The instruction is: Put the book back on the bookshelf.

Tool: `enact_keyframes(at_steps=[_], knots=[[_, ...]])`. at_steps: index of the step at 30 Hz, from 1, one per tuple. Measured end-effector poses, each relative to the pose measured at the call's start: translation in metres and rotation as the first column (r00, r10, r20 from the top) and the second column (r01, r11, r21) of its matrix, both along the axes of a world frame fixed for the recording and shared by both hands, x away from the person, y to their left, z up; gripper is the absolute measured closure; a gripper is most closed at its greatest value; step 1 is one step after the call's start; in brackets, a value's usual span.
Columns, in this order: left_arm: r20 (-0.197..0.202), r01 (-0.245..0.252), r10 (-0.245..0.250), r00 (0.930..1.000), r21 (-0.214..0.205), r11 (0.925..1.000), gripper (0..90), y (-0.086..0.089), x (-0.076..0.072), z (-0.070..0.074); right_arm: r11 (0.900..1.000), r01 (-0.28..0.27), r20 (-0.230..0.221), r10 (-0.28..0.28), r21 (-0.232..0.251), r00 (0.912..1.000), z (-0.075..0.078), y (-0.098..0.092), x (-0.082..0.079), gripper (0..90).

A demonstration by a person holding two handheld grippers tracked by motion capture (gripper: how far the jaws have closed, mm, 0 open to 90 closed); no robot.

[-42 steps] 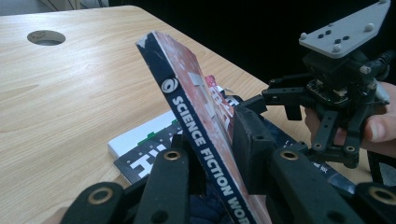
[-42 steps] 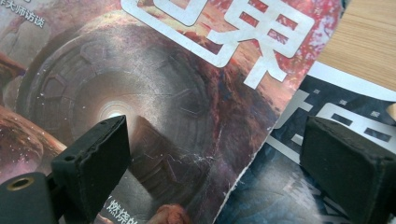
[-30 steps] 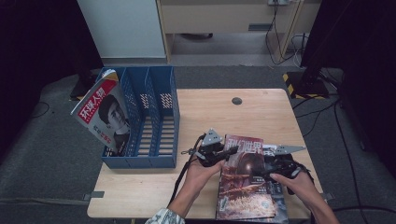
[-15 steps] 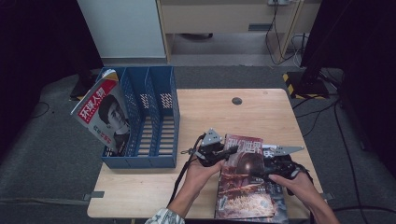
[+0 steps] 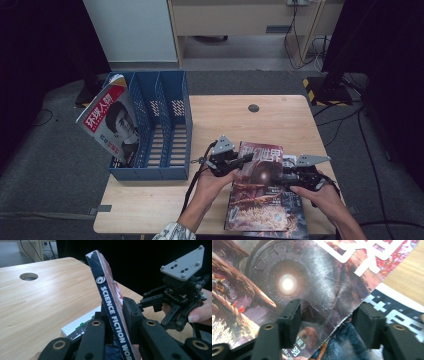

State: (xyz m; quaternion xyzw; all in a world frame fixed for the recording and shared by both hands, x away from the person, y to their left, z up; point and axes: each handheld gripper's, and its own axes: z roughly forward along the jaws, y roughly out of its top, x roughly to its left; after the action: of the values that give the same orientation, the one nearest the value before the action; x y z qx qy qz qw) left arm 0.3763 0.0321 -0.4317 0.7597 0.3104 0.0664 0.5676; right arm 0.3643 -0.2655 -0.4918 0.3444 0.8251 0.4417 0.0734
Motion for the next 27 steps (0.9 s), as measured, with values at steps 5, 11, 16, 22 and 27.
enact_keyframes(at_steps=[5, 11, 16, 22, 27], knots=[[0.010, 0.008, -0.008, 0.9999, 0.003, 1.0000, 79.9, -0.001, -0.001, 0.002, 0.9998, 0.010, 0.020, -0.009, -0.016, 0.9998, 0.006, -0.003, -0.002, 50.5], [0.030, 0.016, -0.016, 0.9994, 0.002, 0.9999, 80.7, 0.001, -0.002, 0.011, 0.9992, 0.012, 0.048, -0.010, -0.038, 0.9988, 0.015, -0.005, -0.005, 60.9], [0.039, 0.018, -0.018, 0.9991, -0.008, 0.9998, 82.3, 0.002, 0.000, 0.020, 0.9988, 0.014, 0.068, -0.010, -0.048, 0.9976, 0.025, -0.005, -0.004, 67.0], [0.052, 0.013, -0.013, 0.9986, -0.009, 0.9999, 83.3, 0.005, 0.001, 0.028, 0.9984, 0.013, 0.097, -0.008, -0.055, 0.9953, 0.036, -0.003, -0.002, 70.7], [0.063, 0.013, -0.012, 0.9980, -0.011, 0.9999, 83.7, 0.005, 0.001, 0.032, 0.9985, 0.013, 0.105, -0.007, -0.054, 0.9944, 0.041, -0.003, -0.001, 72.0]])
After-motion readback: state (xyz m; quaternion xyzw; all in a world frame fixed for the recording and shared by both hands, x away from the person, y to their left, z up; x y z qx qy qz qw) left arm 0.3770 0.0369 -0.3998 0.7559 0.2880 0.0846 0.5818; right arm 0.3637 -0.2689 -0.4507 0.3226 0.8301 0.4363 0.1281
